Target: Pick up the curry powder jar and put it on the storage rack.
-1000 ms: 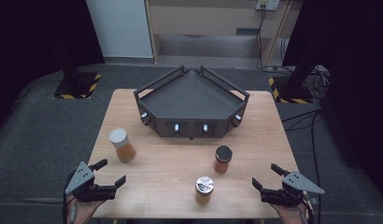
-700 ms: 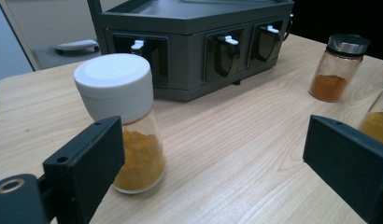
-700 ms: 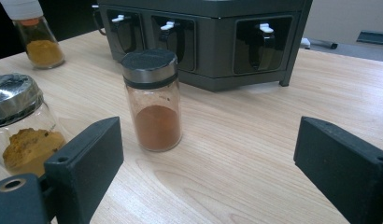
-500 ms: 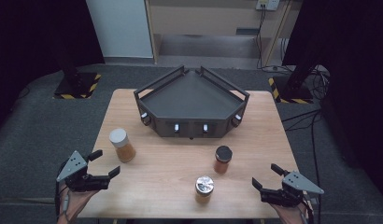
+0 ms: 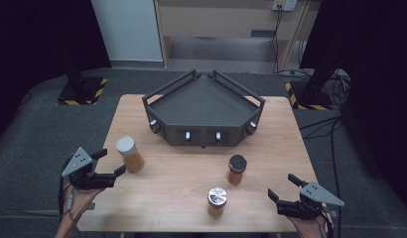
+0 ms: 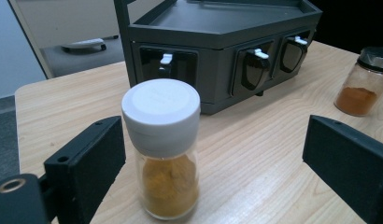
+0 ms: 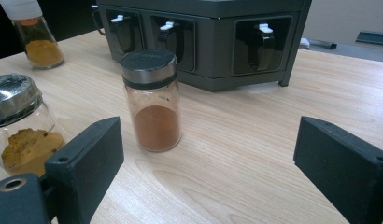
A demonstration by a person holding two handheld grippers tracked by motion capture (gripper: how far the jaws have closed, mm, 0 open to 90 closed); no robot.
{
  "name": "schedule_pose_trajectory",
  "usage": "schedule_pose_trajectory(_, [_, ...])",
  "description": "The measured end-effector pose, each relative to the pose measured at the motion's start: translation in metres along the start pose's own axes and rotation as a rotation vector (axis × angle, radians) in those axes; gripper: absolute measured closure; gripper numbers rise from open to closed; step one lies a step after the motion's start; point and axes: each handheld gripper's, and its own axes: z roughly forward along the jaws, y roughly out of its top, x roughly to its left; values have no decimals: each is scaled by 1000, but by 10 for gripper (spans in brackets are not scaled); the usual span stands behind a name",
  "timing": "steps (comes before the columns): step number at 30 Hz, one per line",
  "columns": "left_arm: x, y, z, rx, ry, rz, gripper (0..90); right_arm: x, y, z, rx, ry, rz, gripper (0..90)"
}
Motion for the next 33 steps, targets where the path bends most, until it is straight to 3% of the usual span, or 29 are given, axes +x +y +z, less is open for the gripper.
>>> schedule_pose_trajectory(11, [14, 9, 19, 14, -16, 6, 52, 0, 0, 0, 1, -1, 0, 84])
schedule_pose_trajectory(17, [20, 12, 30, 33, -4, 10, 56, 0, 0, 0, 1, -1, 1, 84])
schedule_pose_trajectory(33, [33, 4, 51, 33, -7, -21, 71, 0, 0, 0, -1, -2, 0, 85])
